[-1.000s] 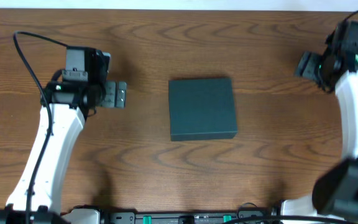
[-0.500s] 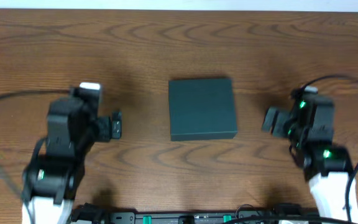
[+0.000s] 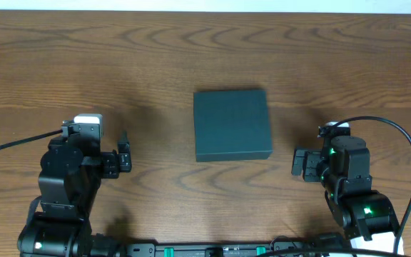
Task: Pack container
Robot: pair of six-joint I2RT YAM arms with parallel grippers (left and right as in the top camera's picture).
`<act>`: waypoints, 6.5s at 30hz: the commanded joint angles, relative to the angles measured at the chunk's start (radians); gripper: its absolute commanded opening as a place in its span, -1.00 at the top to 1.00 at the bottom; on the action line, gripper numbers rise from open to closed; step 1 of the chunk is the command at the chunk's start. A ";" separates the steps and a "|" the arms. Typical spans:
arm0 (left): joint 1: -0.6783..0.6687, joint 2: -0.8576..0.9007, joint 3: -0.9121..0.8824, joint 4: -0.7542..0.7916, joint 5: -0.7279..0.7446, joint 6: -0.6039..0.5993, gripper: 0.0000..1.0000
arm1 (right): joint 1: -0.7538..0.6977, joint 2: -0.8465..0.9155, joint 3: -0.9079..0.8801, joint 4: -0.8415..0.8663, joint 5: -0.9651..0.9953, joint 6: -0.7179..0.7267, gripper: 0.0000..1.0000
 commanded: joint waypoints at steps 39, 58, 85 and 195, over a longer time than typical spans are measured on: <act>0.000 0.013 -0.007 -0.020 -0.019 -0.012 -0.97 | -0.030 -0.740 -0.357 0.465 -0.181 -0.300 -0.99; 0.000 0.013 -0.007 -0.020 -0.019 -0.012 -0.97 | -0.073 -0.740 -0.649 0.674 -0.110 -0.268 -0.98; 0.000 0.013 -0.007 -0.020 -0.019 -0.012 -0.97 | -0.073 -0.740 -0.649 0.678 -0.071 -0.177 -0.99; 0.000 -0.622 -0.806 0.583 0.315 0.093 -0.97 | -0.075 -0.739 -0.649 0.686 -0.031 -0.121 -0.99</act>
